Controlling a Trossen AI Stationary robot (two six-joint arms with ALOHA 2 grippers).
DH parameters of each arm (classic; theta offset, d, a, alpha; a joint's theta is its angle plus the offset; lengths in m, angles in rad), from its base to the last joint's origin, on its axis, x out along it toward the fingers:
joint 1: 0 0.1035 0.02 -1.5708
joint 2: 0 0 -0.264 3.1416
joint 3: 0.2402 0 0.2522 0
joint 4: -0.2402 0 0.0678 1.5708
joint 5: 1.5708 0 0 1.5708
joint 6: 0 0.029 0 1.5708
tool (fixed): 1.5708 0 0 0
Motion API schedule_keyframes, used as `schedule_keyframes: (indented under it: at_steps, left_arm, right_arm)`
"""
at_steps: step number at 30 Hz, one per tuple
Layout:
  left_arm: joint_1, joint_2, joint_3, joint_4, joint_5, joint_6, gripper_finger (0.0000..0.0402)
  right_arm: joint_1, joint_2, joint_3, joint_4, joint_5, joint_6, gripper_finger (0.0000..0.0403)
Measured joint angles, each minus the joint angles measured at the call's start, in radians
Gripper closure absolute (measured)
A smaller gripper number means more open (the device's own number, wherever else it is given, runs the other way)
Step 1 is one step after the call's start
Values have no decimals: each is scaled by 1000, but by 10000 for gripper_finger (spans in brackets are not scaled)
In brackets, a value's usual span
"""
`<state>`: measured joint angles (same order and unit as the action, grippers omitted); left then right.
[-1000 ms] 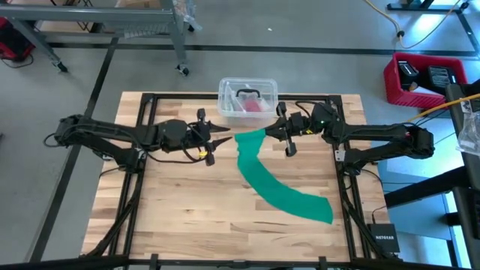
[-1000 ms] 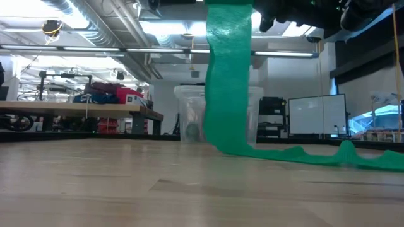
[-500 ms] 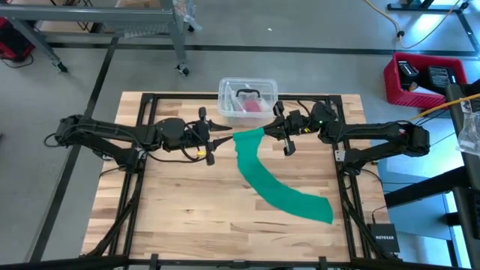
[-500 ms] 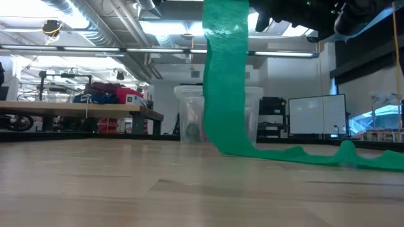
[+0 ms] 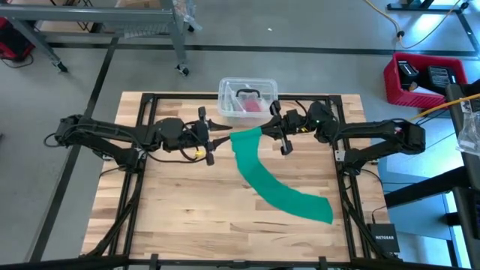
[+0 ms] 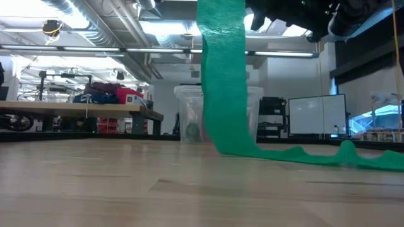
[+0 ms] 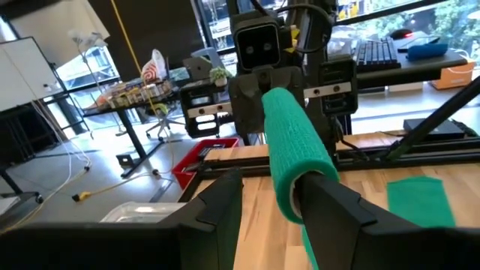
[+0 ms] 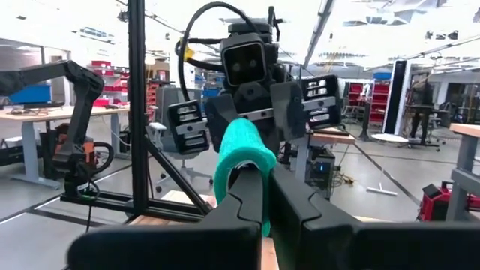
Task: Roll bandage
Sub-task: Roll the green bandage
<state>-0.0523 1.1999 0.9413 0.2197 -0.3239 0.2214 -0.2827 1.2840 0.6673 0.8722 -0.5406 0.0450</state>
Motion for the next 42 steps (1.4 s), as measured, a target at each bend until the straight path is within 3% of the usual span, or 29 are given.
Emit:
schedule_keyframes:
  at_steps: [9, 16, 20, 24, 30, 36, 42]
  left_arm:
    - [-1, 16, 0, 0, 47, -12, 287]
    - [-1, 14, 0, -1, 37, 13, 386]
    - [-2, 8, 0, -4, 27, 14, 386]
    - [-14, -34, 0, -21, -8, 36, 395]
    - [-20, -105, 0, -25, -46, 67, 394]
    - [-17, -121, 1, 67, -45, 132, 391]
    - [-17, -121, 1, 150, -45, 181, 396]
  right_arm:
    - [22, 23, 21, -6, 47, -49, 391]
    - [22, 24, 21, -12, 55, -45, 373]
    - [20, 5, 21, -49, 63, -22, 339]
    - [5, -87, 22, -186, 85, -48, 285]
    - [-40, -267, 23, -553, 205, -130, 225]
    - [-58, -326, 23, -807, 242, -148, 206]
    - [-57, -278, 22, -875, 198, -147, 206]
